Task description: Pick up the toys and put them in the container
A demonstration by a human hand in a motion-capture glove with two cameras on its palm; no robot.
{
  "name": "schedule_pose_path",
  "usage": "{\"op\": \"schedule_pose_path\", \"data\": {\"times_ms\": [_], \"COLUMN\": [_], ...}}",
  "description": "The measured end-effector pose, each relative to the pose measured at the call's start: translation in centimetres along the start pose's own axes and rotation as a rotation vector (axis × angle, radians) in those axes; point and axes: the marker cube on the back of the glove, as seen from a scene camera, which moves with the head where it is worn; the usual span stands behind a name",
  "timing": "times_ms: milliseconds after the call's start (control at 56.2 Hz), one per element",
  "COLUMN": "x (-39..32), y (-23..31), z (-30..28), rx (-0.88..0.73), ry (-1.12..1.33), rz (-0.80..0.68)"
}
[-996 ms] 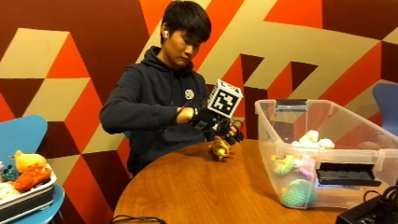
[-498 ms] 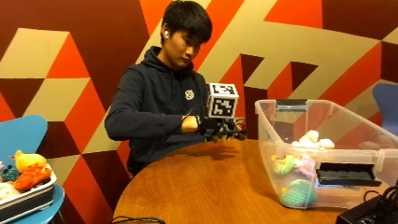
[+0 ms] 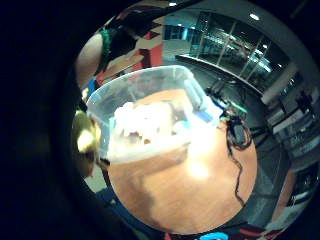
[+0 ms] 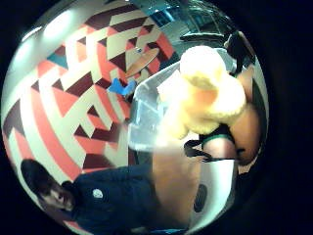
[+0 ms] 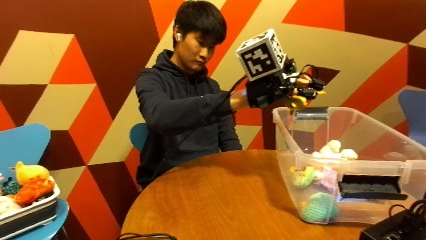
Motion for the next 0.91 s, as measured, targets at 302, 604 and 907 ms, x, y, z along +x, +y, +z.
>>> {"op": "schedule_pose_path", "data": {"times_ms": [302, 604, 907], "x": [2.5, 4.0, 5.1], "y": [-0.5, 1.7, 6.7], "z": [0.2, -3.1, -4.4], "rx": [-0.086, -0.078, -0.065], "ry": [-0.025, -0.023, 0.009], "rz": [0.111, 0.120, 0.082]}}
